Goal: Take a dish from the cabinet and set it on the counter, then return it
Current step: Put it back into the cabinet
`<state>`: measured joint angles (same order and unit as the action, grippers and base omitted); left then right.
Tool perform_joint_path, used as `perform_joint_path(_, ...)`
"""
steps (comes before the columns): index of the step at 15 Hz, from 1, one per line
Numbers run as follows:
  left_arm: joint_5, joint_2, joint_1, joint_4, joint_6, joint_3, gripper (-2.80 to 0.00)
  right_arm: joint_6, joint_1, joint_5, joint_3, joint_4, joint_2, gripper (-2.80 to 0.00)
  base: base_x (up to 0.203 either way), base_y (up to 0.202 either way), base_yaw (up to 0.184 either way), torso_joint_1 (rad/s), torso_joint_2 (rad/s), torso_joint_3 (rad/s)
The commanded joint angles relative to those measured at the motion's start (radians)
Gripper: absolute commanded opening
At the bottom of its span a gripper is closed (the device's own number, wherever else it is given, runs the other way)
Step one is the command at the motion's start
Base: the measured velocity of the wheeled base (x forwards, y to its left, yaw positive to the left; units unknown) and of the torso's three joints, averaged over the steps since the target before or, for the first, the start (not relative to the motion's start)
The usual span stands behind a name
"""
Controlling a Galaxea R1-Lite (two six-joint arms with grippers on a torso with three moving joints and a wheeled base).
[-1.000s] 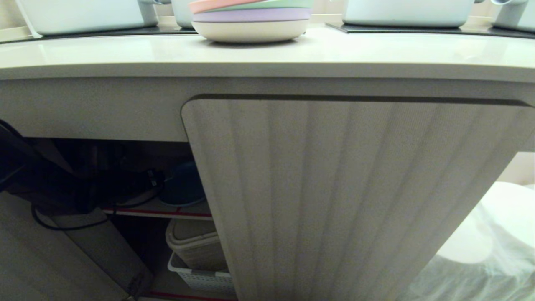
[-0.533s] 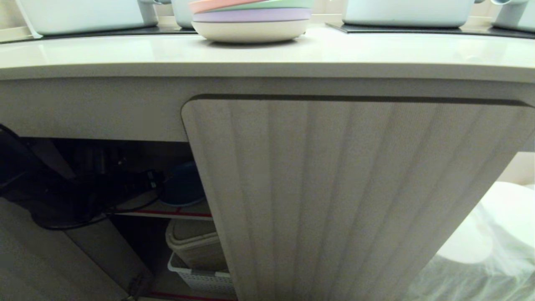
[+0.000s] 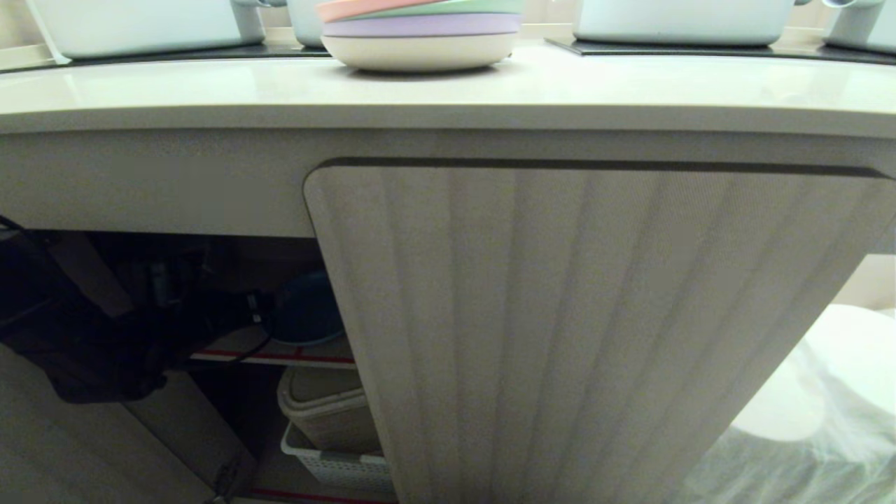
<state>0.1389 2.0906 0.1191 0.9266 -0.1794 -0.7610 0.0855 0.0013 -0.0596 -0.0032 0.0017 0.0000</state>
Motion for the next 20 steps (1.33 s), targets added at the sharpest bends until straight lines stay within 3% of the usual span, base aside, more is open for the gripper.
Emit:
perform_joint_path(1, 0.001, 0.005, 0.001, 0.006, -0.002, 0.003, 0.00, 0.000, 0.000, 0.000, 0.000, 0.000, 0.000, -2.80, 0.000, 0.000, 0.000, 0.000, 0.00, 0.000)
perform_joint_path(7, -0.001, 0.005, 0.000, 0.009, 0.023, 0.008, 0.00, 0.000, 0.000, 0.000, 0.000, 0.000, 0.000, -2.80, 0.000, 0.000, 0.000, 0.000, 0.00, 0.000)
perform_joint_path(8, 0.001, 0.005, 0.001, 0.015, 0.029, 0.008, -2.21, 0.000, 0.000, 0.000, 0.000, 0.000, 0.000, -2.80, 0.000, 0.000, 0.000, 0.000, 0.00, 0.000)
perform_joint_path(9, 0.001, 0.006, 0.001, 0.032, 0.029, 0.008, -2.80, 0.000, 0.000, 0.000, 0.000, 0.000, 0.000, -2.80, 0.000, 0.000, 0.000, 0.000, 0.00, 0.000)
perform_joint_path(20, 0.022, -0.081, -0.004, 0.066, 0.034, 0.144, -2.80, 0.000, 0.000, 0.000, 0.000, 0.000, 0.000, -2.80, 0.000, 0.000, 0.000, 0.000, 0.00, 0.000)
